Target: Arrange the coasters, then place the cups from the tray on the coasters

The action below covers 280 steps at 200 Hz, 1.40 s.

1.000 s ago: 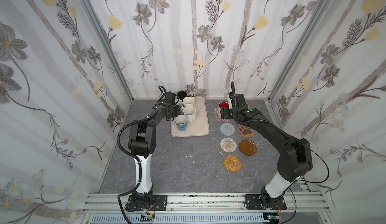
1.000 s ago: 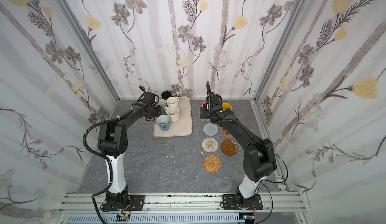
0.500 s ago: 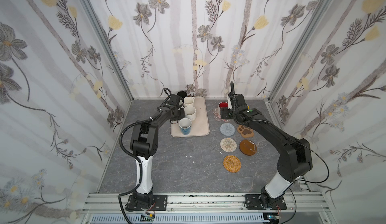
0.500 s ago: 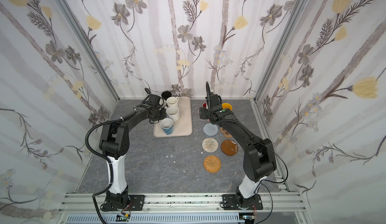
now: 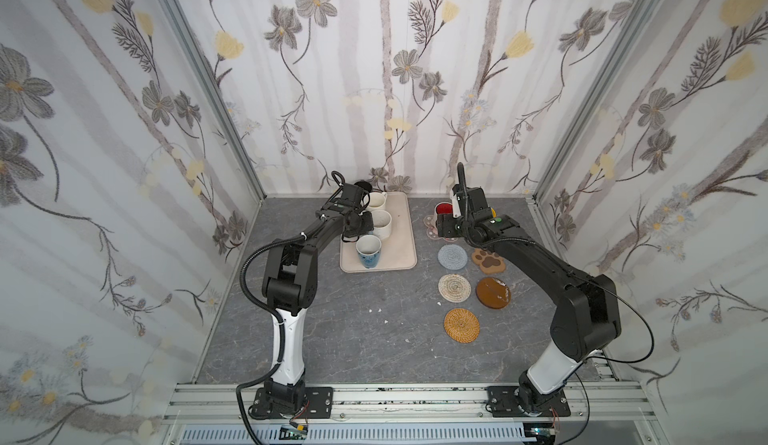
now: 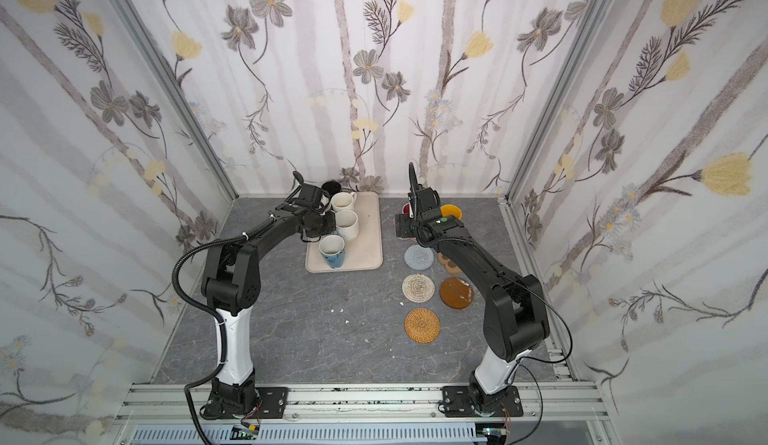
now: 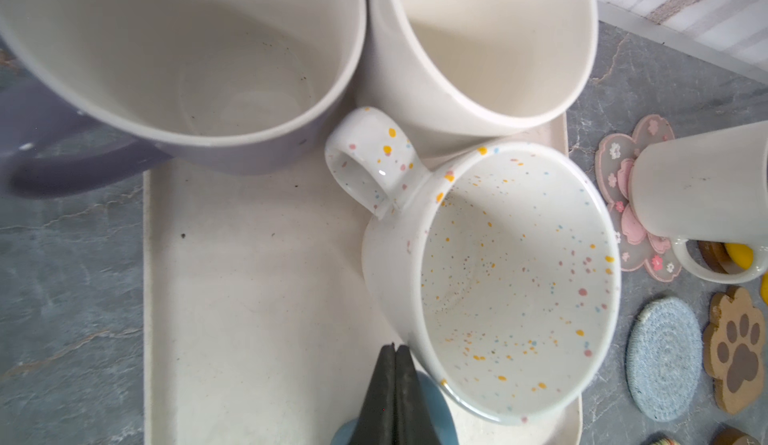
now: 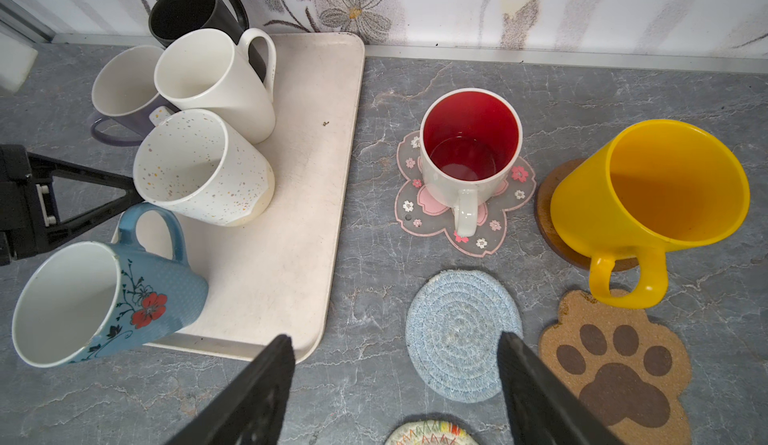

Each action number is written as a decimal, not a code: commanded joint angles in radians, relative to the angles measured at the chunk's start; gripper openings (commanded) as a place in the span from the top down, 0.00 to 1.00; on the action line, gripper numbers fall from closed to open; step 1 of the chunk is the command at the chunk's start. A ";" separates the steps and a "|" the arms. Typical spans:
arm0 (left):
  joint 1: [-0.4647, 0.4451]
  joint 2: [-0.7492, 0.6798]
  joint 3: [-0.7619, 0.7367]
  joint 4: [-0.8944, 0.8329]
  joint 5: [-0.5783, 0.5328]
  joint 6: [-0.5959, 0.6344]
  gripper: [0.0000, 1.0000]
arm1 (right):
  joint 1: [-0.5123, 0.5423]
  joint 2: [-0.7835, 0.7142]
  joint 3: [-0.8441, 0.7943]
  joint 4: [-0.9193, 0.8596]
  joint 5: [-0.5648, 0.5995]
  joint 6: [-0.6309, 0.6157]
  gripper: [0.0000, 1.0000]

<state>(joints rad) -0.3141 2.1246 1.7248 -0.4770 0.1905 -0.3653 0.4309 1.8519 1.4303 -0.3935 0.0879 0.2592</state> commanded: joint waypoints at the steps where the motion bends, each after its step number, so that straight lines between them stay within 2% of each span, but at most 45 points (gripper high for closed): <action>1: -0.008 0.008 0.014 -0.004 0.035 0.021 1.00 | 0.002 0.007 0.005 0.033 -0.002 -0.009 0.22; 172: -0.089 0.026 0.000 -0.008 0.044 0.023 1.00 | 0.001 0.001 -0.007 0.039 -0.014 -0.005 0.22; 212: -0.086 0.037 0.005 -0.008 0.015 0.011 1.00 | 0.002 0.010 -0.009 0.035 -0.033 0.011 0.23; 219: -0.084 0.042 0.004 -0.008 0.015 0.004 1.00 | 0.004 0.010 -0.034 0.044 -0.079 0.041 0.23; 231: -0.083 0.048 0.008 -0.008 0.015 -0.002 1.00 | 0.012 0.007 -0.132 0.121 -0.299 0.101 0.22; 241: -0.082 0.052 0.014 -0.008 0.015 -0.003 1.00 | 0.035 0.004 -0.237 0.236 -0.430 0.152 0.22; 251: -0.081 0.057 0.019 -0.008 0.014 -0.003 1.00 | 0.062 0.017 -0.299 0.320 -0.498 0.179 0.18; 265: -0.076 0.068 0.026 -0.007 0.016 -0.006 1.00 | 0.106 0.074 -0.280 0.337 -0.563 0.186 0.08; 280: -0.074 0.081 0.030 -0.006 0.023 -0.011 1.00 | 0.142 0.117 -0.260 0.400 -0.613 0.234 0.07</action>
<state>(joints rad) -0.3927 2.1872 1.7416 -0.4831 0.2123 -0.3664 0.5327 1.9217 1.1511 -0.2031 -0.3279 0.3981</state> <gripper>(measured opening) 0.049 0.939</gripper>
